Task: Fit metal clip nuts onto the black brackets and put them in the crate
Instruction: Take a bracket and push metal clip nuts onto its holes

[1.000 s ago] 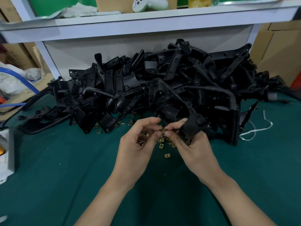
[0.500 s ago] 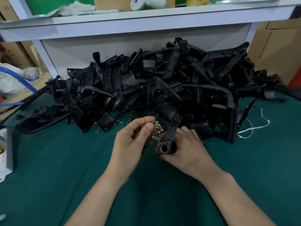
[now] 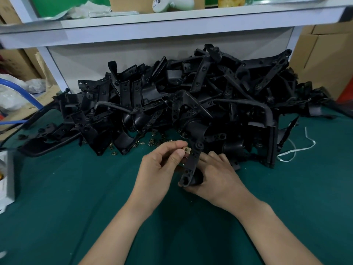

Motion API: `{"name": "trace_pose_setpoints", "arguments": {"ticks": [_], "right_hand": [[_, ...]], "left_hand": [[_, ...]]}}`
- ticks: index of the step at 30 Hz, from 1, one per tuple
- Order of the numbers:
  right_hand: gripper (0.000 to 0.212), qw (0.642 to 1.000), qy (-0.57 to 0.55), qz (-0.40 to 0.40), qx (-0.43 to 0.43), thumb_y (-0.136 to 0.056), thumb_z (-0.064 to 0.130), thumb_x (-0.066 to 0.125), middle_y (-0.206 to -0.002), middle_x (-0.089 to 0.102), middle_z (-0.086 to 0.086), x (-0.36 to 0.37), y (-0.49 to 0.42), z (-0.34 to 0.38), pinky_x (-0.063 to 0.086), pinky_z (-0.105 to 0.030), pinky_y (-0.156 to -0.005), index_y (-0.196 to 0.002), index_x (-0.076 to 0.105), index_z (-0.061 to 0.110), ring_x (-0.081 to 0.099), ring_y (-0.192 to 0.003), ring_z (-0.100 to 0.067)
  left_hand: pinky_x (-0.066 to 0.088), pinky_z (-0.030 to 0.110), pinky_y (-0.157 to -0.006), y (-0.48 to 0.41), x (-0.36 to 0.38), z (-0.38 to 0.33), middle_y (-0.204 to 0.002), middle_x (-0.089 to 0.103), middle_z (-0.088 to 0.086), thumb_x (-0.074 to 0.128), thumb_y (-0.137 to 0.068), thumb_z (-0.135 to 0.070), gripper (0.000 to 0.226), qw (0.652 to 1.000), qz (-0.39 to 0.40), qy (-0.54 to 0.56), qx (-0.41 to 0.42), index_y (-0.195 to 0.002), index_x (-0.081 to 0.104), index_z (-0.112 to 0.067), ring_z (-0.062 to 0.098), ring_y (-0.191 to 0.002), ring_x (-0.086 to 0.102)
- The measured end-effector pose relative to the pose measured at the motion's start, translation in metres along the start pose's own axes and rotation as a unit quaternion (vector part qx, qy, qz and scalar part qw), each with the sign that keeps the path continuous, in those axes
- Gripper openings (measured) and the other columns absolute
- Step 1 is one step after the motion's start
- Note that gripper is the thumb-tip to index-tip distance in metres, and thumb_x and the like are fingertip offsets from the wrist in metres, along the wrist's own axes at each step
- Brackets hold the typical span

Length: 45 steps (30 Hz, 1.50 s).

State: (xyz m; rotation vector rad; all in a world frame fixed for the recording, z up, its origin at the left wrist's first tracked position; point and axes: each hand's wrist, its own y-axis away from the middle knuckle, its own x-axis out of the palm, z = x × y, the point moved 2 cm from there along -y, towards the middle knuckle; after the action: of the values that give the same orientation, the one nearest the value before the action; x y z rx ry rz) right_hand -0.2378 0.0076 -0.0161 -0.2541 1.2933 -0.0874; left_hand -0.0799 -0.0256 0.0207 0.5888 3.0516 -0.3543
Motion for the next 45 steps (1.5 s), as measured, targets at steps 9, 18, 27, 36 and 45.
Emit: {"name": "trace_pose_setpoints", "arguments": {"ticks": [9, 18, 27, 36, 45], "right_hand": [[0.059, 1.0, -0.008, -0.002, -0.003, -0.08, 0.072, 0.048, -0.117, 0.054, 0.019, -0.001, 0.0, 0.001, 0.018, -0.026, -0.08, -0.132, 0.051, 0.043, 0.026, -0.09, -0.004], [0.052, 1.0, -0.006, 0.0, -0.003, -0.085, 0.069, 0.054, -0.114, 0.053, 0.019, -0.002, 0.001, 0.002, 0.019, -0.025, -0.082, -0.128, 0.055, 0.041, 0.035, -0.094, -0.007], [0.05, 1.0, -0.004, 0.021, -0.003, -0.086, 0.07, 0.05, -0.119, 0.053, 0.02, -0.003, 0.001, 0.002, 0.024, -0.026, -0.09, -0.128, 0.054, 0.042, 0.04, -0.102, -0.008], [0.049, 1.0, 0.014, 0.006, -0.005, -0.087, 0.068, 0.052, -0.113, 0.055, 0.014, -0.004, -0.001, 0.005, 0.023, -0.028, -0.086, -0.125, 0.056, 0.037, 0.045, -0.103, -0.014], [0.044, 0.991, 0.043, -0.124, 0.036, -0.076, 0.047, 0.031, -0.066, 0.062, 0.001, -0.003, -0.005, 0.022, 0.039, -0.036, -0.065, -0.071, 0.063, 0.017, 0.059, -0.064, -0.026]], "left_hand": [[0.05, 0.012, -0.085, -0.001, -0.001, 0.0, -0.1, 0.077, -0.01, 0.065, -0.097, -0.022, 0.018, 1.0, 0.002, -0.008, -0.002, -0.105, 0.076, -0.033, 0.005, -0.099, 0.071], [0.05, 0.011, -0.081, 0.001, -0.002, -0.002, -0.098, 0.077, -0.009, 0.066, -0.094, -0.027, 0.016, 1.0, 0.004, -0.013, 0.001, -0.105, 0.077, -0.031, 0.004, -0.095, 0.071], [0.047, 0.006, -0.081, 0.001, -0.003, -0.006, -0.098, 0.076, -0.019, 0.067, -0.095, -0.024, 0.017, 0.998, 0.011, -0.06, 0.012, -0.105, 0.077, -0.035, -0.005, -0.097, 0.069], [0.049, 0.007, -0.076, 0.011, 0.01, -0.003, -0.097, 0.076, -0.016, 0.068, -0.095, -0.028, 0.021, 0.999, -0.03, -0.037, 0.005, -0.114, 0.072, -0.036, -0.002, -0.093, 0.069], [0.045, 0.01, -0.092, 0.013, 0.029, 0.013, -0.116, 0.055, -0.027, 0.066, -0.096, -0.03, 0.046, 0.984, -0.084, -0.149, 0.049, -0.129, 0.049, -0.058, -0.002, -0.114, 0.057]]}}
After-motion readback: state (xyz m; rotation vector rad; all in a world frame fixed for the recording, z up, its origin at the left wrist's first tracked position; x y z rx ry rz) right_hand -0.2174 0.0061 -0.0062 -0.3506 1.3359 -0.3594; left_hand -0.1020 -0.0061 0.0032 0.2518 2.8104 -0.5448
